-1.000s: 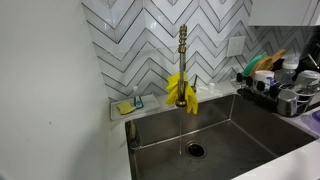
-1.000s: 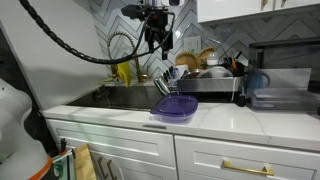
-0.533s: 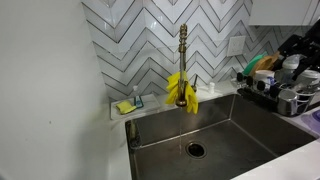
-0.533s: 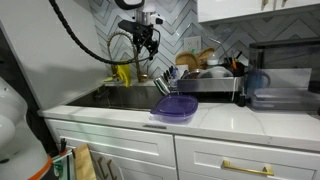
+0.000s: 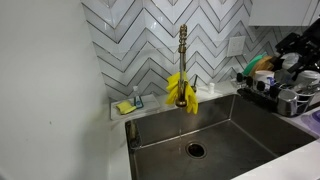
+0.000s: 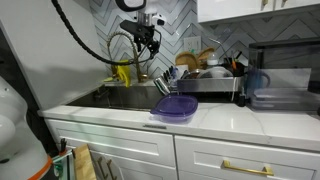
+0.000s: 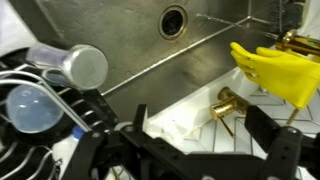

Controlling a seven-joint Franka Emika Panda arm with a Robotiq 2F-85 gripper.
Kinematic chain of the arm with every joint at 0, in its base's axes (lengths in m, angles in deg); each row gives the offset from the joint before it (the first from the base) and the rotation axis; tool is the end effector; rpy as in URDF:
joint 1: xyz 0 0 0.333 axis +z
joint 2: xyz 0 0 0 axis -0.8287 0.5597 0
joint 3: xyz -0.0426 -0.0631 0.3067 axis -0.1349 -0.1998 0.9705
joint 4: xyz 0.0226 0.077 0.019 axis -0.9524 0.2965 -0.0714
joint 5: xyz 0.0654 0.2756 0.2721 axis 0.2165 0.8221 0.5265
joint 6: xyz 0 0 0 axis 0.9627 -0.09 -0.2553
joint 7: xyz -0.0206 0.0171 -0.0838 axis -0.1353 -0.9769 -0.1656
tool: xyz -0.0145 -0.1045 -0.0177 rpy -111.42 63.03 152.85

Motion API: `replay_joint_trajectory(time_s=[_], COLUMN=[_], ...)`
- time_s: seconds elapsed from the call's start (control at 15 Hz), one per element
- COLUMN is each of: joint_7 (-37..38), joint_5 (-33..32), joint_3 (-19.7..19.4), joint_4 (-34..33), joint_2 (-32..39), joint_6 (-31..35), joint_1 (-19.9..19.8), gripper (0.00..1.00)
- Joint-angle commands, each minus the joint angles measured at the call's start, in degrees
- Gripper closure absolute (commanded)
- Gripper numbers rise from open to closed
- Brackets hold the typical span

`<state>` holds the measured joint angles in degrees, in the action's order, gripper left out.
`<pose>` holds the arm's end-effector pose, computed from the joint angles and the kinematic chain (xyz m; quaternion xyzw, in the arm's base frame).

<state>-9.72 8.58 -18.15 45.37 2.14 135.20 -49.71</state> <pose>0.5059 0.0806 0.5530 -0.9568 -0.1288 -0.0909 0.2442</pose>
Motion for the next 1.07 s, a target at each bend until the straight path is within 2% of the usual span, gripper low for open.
replay_joint_trajectory(time_s=[0.0, 0.13, 0.33, 0.6, 0.8, 1.0], joint_7=[-6.2, -11.2, -14.6, -15.33, -15.13, -14.44], joint_5=[13.03, 20.02, 21.9, 17.82, 17.11, 15.89], joint_3=[1.6, 3.39, 6.56, 9.75, 11.51, 12.77], joint_4=[-1.92, -4.62, -10.31, -19.63, -25.84, -29.57], joint_2=[5.05, 9.01, 15.75, 24.57, 30.2, 34.22], joint_6=[5.68, 6.37, 6.45, 5.28, 4.68, 6.11], joint_1=[2.87, 4.01, 4.11, 4.04, 4.06, 4.35], gripper=[0.0, 0.0, 0.0, 0.0, 0.0, 0.0])
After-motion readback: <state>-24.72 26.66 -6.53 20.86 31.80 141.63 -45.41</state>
